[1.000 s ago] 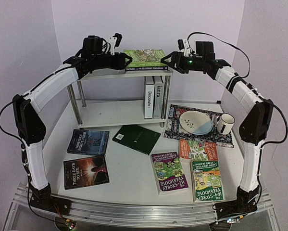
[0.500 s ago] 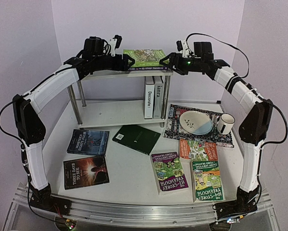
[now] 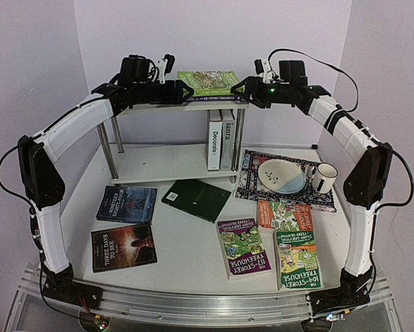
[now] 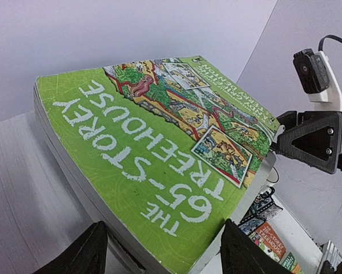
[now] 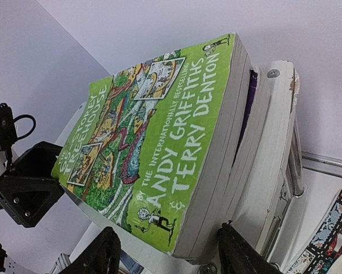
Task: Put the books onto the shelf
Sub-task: Adjust the book pile on the shelf.
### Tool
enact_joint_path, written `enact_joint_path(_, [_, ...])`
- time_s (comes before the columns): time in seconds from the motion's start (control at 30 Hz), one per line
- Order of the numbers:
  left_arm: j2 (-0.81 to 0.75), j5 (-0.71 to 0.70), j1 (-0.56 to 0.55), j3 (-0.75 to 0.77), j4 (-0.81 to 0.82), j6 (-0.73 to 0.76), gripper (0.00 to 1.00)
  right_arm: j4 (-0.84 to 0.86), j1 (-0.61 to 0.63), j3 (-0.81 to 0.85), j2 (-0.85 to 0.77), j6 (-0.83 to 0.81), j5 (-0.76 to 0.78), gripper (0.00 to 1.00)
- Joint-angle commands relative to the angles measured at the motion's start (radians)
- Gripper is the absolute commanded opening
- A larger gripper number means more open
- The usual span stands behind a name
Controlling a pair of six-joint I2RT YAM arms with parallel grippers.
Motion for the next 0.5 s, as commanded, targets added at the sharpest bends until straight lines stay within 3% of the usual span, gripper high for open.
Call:
enact_joint_path(0.0, [-0.023,0.102,-0.001,0.039,0.002,-0.035,0.69,0.005,0.006,0.018,-0.047,0.009,-0.065,0.58])
enact_joint_path(0.47, [-0.038,0.185,0.000,0.028,0.001,-0.085,0.69,0.006,0.006,-0.018,-0.097,0.002,-0.069,0.58])
